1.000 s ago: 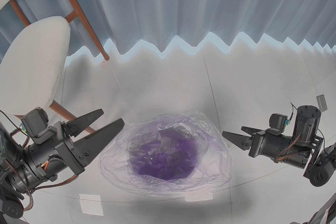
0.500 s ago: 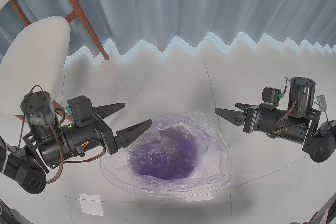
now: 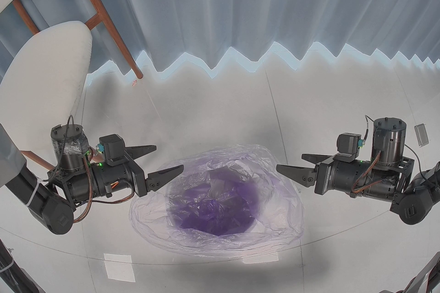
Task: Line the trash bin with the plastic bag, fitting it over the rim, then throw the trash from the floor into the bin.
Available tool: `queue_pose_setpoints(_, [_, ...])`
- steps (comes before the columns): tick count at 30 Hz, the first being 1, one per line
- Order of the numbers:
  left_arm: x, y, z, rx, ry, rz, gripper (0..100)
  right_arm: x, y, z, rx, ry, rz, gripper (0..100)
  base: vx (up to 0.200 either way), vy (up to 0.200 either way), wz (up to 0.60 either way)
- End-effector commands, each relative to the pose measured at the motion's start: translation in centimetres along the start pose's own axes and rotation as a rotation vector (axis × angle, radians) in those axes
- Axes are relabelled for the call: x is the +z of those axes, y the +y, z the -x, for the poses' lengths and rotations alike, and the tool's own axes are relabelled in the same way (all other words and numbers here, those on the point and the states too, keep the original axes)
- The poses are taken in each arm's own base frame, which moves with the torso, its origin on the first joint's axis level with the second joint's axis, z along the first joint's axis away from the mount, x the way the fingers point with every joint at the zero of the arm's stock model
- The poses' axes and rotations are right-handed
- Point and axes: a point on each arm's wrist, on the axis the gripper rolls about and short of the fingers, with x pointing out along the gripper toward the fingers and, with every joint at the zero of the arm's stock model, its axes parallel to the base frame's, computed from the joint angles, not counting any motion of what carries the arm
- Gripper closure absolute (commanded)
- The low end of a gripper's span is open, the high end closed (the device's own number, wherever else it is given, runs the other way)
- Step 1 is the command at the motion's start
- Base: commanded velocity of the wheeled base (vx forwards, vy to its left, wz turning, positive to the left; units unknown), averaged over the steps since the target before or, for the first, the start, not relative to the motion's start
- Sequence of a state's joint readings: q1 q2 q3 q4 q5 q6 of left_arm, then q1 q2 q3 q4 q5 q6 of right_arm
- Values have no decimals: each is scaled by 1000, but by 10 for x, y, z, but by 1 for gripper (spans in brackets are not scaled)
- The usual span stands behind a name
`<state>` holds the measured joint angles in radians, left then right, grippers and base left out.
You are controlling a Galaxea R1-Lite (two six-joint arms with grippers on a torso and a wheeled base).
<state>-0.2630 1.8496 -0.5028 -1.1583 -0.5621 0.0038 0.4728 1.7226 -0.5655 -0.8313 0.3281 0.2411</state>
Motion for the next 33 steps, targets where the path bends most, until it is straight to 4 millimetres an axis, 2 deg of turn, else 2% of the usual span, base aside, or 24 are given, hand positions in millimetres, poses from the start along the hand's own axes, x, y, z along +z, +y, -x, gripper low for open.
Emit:
queue_pose_setpoints(1, [-12,5,-9,0,35,23,0,-7,-2,-5,2,22,-8,0,0,0,0])
queue_pose_setpoints(9, [-25,7,-20,-6,60,38,0,-12,-4,-10,-2,43,-13,0,0,0,0])
queue_pose_setpoints(14, [-35,7,-29,-4,57,33,0,-17,2,-14,20,64,-7,0,0,0,0])
queue_pose_setpoints(23, [-40,6,-33,-10,68,36,0,-28,-1,-27,26,80,-4,0,0,0,0])
queue_pose_setpoints(24, [-41,5,-32,-10,69,35,100,-29,-1,-28,27,75,-4,0,0,0,0])
queue_pose_setpoints(26, [-40,2,-34,-22,68,37,100,-30,-1,-28,32,55,-5,0,0,0,0])
queue_pose_setpoints(27, [-40,2,-35,-25,64,39,100,-28,-1,-29,36,38,-4,100,0,0,0])
queue_pose_setpoints(33, [-37,1,-34,-26,55,52,100,-24,-4,-31,36,-1,-40,100,0,0,0])
